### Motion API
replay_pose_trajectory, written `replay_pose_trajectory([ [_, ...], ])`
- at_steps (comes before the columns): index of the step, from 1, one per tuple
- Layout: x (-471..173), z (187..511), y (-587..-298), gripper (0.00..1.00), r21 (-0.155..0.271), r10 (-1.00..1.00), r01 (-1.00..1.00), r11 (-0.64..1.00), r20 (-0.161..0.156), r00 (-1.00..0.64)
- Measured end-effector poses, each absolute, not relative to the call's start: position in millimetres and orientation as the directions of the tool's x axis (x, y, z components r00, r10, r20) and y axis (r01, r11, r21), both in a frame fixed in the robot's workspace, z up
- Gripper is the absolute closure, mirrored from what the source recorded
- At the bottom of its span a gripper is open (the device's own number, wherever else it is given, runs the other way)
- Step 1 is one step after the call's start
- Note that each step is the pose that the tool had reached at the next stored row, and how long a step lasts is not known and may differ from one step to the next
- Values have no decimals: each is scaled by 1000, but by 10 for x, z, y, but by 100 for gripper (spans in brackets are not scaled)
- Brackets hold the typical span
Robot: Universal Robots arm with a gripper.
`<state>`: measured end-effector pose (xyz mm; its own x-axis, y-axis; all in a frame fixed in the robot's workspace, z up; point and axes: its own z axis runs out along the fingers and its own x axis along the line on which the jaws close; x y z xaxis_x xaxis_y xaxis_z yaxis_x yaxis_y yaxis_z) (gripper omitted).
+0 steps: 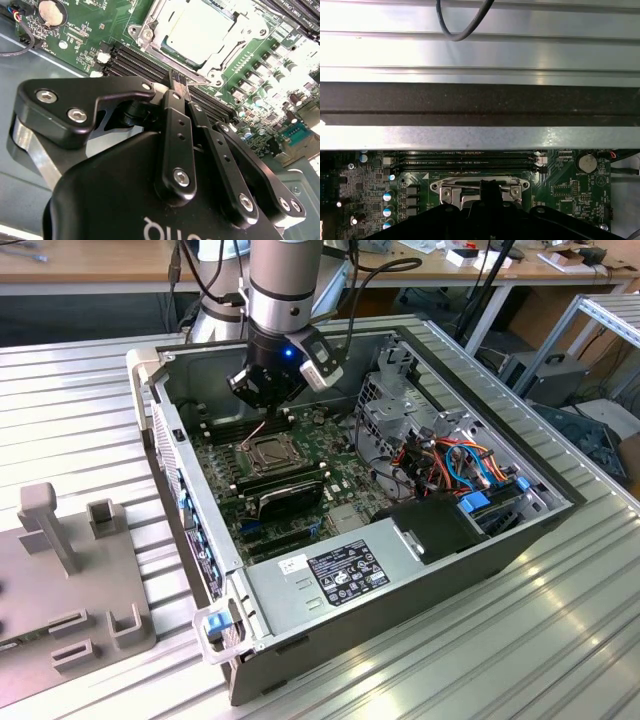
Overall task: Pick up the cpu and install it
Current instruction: 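Install the first cpu locking lever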
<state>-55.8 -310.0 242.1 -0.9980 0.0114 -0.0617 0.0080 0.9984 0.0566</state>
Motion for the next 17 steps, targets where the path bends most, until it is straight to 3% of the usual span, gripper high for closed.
replay_pose_trajectory([
  [17,-726,2389,-3096,89,77,13,7,997,-80,-997],
])
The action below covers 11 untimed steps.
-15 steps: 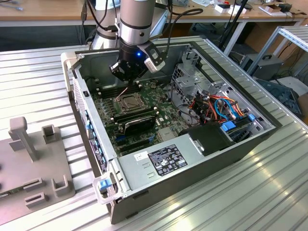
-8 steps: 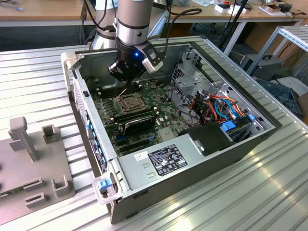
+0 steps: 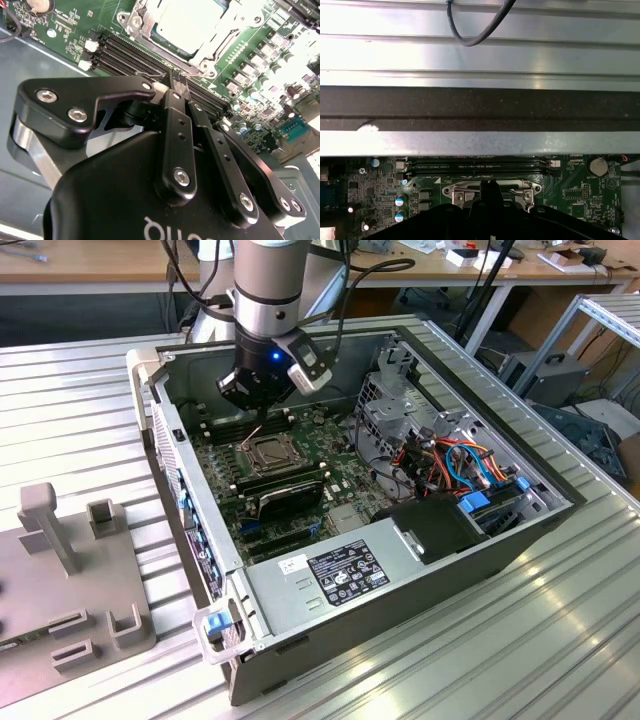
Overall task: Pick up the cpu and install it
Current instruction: 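Install the first cpu locking lever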
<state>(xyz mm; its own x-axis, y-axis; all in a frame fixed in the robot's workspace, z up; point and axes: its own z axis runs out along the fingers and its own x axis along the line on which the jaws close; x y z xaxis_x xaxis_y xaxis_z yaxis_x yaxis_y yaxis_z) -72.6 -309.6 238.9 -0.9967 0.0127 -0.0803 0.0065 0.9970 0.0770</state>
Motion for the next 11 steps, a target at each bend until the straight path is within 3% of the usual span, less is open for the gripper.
replay_pose_trajectory([
  [11,-730,2374,-3094,89,127,17,6,992,-83,-996],
])
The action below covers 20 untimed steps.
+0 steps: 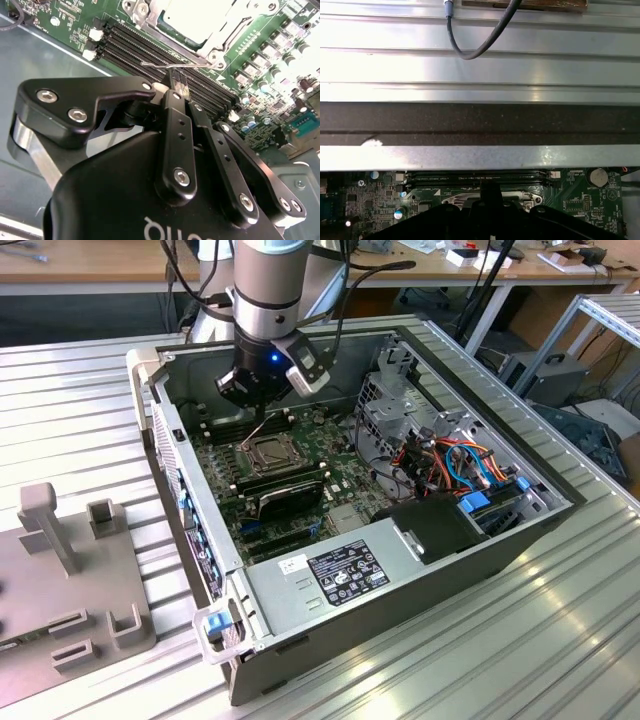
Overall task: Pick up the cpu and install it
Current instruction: 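Install the first cpu locking lever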
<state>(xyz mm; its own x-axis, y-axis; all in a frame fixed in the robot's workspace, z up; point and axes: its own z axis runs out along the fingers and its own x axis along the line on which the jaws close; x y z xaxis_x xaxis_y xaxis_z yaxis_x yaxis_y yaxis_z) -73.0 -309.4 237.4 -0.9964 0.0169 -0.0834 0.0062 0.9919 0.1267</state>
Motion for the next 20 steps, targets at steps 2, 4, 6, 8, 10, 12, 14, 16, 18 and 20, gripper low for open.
replay_pose_trajectory([
  [2,-730,2362,-3095,89,127,17,6,992,-83,-996],
  [4,-730,2347,-3095,89,127,17,6,992,-83,-996],
  [6,-730,2336,-3095,89,127,17,6,992,-83,-996],
  [8,-730,2325,-3095,89,127,17,6,992,-83,-996],
  [10,-730,2318,-3095,89,127,17,6,992,-83,-996],
  [12,-730,2314,-3095,89,126,17,6,992,-83,-996],
  [14,-730,2312,-3095,89,127,17,6,992,-83,-996],
  [16,-730,2302,-3095,89,127,17,6,992,-83,-996],
  [18,-730,2295,-3096,89,127,17,6,992,-83,-996],
  [20,-729,2288,-3096,89,127,17,6,992,-83,-996],
])
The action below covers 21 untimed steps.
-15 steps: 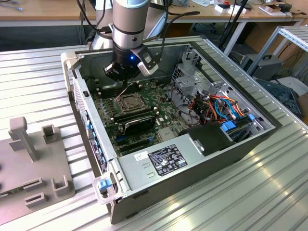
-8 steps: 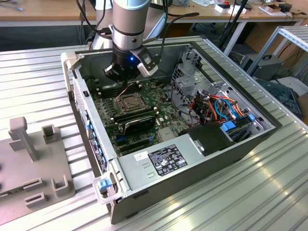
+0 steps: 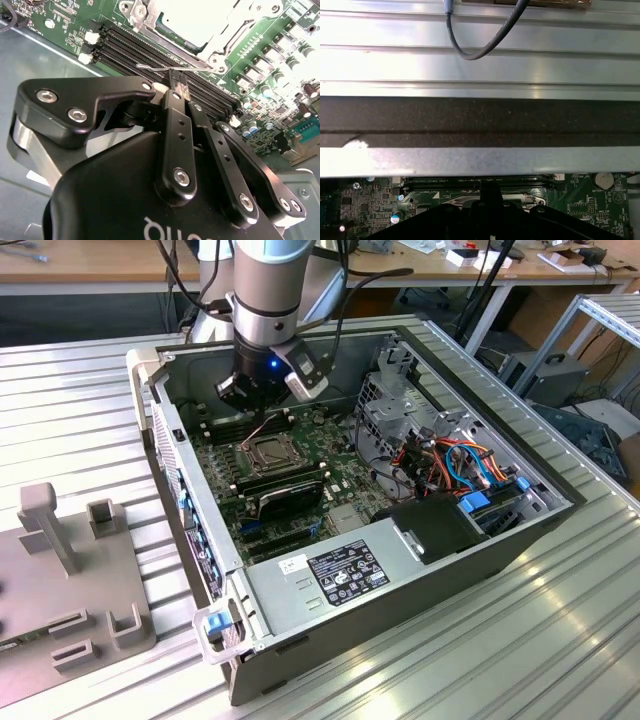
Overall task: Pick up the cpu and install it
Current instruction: 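Install the first cpu locking lever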
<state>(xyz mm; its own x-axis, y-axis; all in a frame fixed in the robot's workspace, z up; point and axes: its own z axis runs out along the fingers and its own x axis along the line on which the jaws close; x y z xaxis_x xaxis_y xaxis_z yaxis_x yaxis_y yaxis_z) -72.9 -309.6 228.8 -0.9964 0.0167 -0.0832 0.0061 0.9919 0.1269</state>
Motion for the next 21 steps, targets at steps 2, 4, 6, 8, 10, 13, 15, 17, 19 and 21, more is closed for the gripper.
replay_pose_trajectory([
  [2,-724,2279,-3098,89,127,17,6,992,-83,-996],
  [4,-716,2271,-3099,89,127,17,6,992,-83,-996],
  [6,-705,2257,-3102,89,127,17,6,992,-83,-996],
  [8,-699,2246,-3104,89,127,17,6,992,-83,-996],
  [10,-692,2230,-3105,89,127,17,6,992,-83,-996],
  [13,-681,2200,-3107,89,127,17,6,992,-83,-996],
  [15,-676,2185,-3107,89,127,17,6,992,-83,-996],
  [17,-676,2184,-3108,89,127,17,6,992,-83,-996],
  [19,-675,2183,-3108,89,127,17,6,992,-83,-996],
  [21,-667,2181,-3107,89,128,17,6,992,-83,-996],
])
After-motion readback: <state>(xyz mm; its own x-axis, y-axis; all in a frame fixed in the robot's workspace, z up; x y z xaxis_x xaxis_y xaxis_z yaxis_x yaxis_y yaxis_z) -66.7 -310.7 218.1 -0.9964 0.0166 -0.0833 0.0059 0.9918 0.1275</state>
